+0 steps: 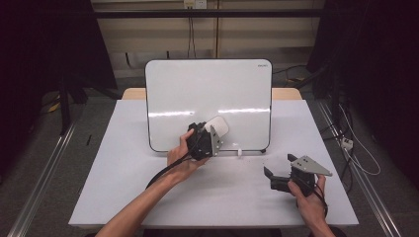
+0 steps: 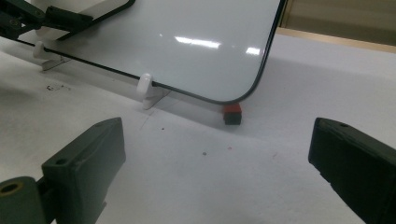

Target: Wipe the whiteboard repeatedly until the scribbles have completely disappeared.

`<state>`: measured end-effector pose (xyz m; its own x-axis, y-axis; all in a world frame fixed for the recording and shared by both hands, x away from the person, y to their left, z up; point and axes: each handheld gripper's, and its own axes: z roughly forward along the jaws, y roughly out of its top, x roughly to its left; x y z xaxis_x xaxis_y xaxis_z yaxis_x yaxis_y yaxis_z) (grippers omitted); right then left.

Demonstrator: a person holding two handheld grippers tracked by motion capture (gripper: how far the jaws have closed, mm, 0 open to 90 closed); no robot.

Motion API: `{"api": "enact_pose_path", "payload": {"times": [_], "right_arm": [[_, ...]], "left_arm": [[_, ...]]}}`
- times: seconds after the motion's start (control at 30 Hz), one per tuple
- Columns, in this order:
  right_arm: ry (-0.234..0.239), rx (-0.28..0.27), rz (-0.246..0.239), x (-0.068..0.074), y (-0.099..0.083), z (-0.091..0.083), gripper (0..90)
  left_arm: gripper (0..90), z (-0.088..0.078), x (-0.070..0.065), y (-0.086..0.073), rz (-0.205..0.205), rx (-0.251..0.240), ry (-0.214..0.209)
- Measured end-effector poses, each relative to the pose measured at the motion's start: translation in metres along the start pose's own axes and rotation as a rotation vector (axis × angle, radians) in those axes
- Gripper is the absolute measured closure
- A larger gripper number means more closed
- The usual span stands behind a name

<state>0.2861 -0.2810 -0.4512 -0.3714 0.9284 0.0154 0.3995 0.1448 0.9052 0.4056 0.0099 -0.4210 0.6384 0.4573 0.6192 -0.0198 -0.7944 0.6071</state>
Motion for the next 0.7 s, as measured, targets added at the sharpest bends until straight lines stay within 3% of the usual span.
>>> {"api": "enact_pose_path", "payload": {"times": [0.1,0.2,0.3,0.33,0.37,0.53,0.6,0.7], "right_arm": [[0.002,-0.001,0.0,0.0,0.0,0.0,4.1],[0.0,-0.003,0.002,-0.001,0.0,-0.001,4.1],[-0.004,-0.004,0.006,-0.003,-0.001,-0.001,4.1],[-0.004,-0.004,0.006,-0.003,-0.001,-0.001,4.1],[-0.003,-0.004,0.006,-0.002,-0.001,-0.001,4.1],[0.002,0.0,0.004,-0.002,0.0,0.001,4.1],[0.004,0.001,0.006,-0.001,0.0,0.001,4.1],[0.002,0.001,0.007,-0.002,0.0,0.002,4.1]], "left_arm": [[31.1,0.001,0.004,0.001,-0.002,-0.003,-0.011],[31.1,0.0,0.018,0.002,-0.05,-0.006,0.004],[31.1,0.0,0.04,0.001,-0.108,-0.01,0.033],[31.1,-0.001,0.056,0.0,-0.148,-0.007,0.053],[31.1,-0.001,0.056,0.0,-0.148,-0.007,0.053],[31.1,-0.005,0.094,-0.009,-0.303,-0.017,0.097],[31.1,-0.007,0.102,-0.013,-0.349,-0.024,0.107],[31.1,-0.009,0.104,-0.014,-0.366,-0.033,0.088]]}}
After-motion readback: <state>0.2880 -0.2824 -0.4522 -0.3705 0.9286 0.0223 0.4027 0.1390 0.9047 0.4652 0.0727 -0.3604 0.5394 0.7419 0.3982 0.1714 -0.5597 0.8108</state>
